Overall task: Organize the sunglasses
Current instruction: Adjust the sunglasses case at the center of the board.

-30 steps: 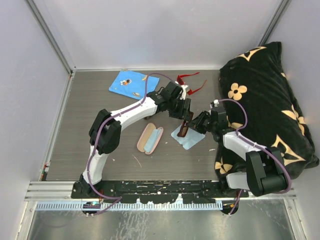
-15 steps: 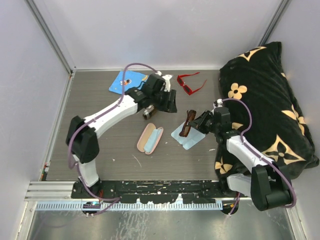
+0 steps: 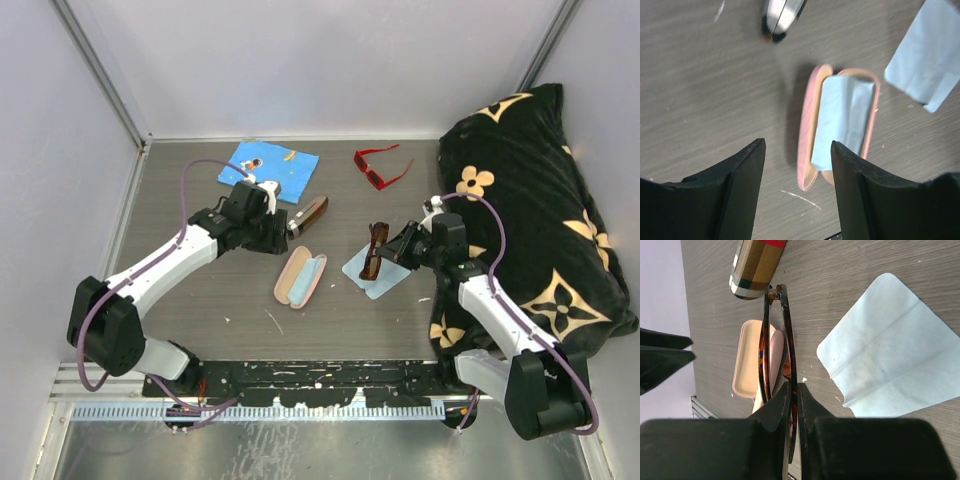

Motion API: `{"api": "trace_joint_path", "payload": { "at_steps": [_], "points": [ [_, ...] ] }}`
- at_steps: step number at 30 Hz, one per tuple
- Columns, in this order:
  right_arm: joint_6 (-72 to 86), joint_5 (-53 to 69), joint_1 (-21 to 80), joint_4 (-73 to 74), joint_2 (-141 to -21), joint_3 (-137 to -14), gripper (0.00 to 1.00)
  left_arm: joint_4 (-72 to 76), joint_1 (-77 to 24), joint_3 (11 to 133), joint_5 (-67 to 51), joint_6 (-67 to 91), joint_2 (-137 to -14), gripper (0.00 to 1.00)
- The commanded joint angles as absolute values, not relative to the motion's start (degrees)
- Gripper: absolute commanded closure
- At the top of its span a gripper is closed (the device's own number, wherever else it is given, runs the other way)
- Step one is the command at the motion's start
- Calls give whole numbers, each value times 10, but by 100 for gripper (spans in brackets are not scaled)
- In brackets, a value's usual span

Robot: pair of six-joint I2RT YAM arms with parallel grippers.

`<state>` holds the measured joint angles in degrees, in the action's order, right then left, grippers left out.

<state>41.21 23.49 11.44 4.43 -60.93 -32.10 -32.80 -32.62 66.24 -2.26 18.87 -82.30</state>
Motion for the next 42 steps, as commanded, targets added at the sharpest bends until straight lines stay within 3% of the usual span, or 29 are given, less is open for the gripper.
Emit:
{"api": "trace_joint_path", "payload": {
  "at_steps": [1, 21, 30, 42],
  "points": [
    [373, 272, 116, 67, -587, -359, 100, -262, -312, 599, -80, 206, -805, 43],
    [374, 270, 126, 93, -559, -347, 100, -155, -309, 524, -168, 239, -875, 47],
    [374, 268, 126, 92, -559, -343, 100, -158, -309, 539, -181, 233, -888, 69],
    [371, 264, 126, 90, -558, -337, 99, -203, -310, 546, -158, 221, -846, 80]
  ]
}}
